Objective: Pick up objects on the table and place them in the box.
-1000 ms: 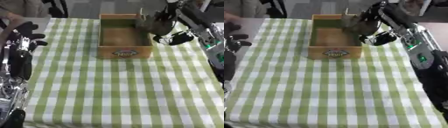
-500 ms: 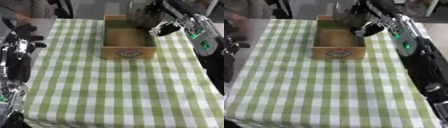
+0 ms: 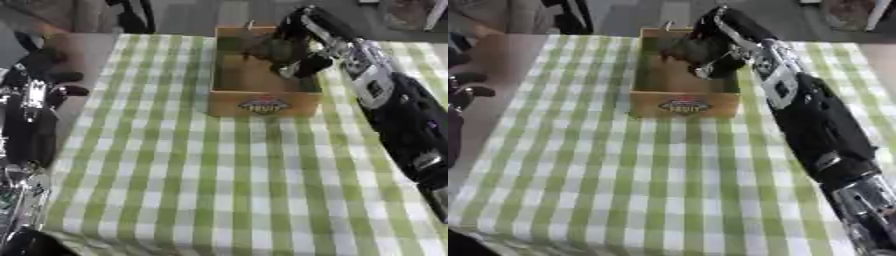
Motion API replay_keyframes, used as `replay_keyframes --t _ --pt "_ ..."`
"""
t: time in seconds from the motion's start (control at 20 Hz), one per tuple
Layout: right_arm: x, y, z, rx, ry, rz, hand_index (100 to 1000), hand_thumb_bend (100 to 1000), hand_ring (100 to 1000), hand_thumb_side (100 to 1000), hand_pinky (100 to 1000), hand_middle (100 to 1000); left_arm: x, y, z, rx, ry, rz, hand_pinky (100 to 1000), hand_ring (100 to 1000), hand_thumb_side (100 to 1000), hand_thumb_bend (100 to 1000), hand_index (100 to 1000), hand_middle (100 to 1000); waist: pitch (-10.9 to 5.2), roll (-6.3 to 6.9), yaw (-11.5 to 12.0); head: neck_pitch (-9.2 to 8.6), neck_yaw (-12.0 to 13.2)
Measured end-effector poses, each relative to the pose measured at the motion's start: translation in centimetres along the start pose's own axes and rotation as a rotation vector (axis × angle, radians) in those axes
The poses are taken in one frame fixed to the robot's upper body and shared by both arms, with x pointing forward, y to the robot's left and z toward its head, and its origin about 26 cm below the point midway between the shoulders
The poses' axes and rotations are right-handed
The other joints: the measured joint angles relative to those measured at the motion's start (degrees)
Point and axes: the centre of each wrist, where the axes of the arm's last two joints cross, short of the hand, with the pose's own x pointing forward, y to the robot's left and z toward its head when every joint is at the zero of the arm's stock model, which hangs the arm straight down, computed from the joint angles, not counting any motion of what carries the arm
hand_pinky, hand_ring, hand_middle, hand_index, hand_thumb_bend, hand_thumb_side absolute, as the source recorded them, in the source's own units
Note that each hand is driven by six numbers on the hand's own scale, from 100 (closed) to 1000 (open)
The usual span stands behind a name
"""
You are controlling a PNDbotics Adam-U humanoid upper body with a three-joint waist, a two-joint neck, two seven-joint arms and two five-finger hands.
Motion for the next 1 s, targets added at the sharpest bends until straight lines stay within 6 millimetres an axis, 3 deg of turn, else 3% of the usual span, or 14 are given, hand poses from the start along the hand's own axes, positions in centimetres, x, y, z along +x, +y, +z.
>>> replay_keyframes --t 0.6,0.8,1.0 --pt "-2.3 3.7 0.7 0.082 0.101 0.005 536 421 611 144 664 336 0.0 -0.5 -0.2 -0.028 0.003 0.015 556 620 482 339 760 688 0.35 0.66 1.8 -0.02 -1.5" --pt "-2.5 3.9 0.7 0.122 0.083 -0.001 657 420 680 154 701 470 0.1 -0.6 -0.3 -0.031 -0.001 0.015 556 620 482 338 760 688 0.35 0.72 1.8 -0.02 -1.5" --pt "-2.6 4.0 0.8 0.185 0.06 -0.004 845 476 779 407 773 724 0.1 -0.6 -0.3 -0.033 -0.001 0.015 556 620 482 339 761 688 0.35 0.8 1.8 -0.02 -1.5"
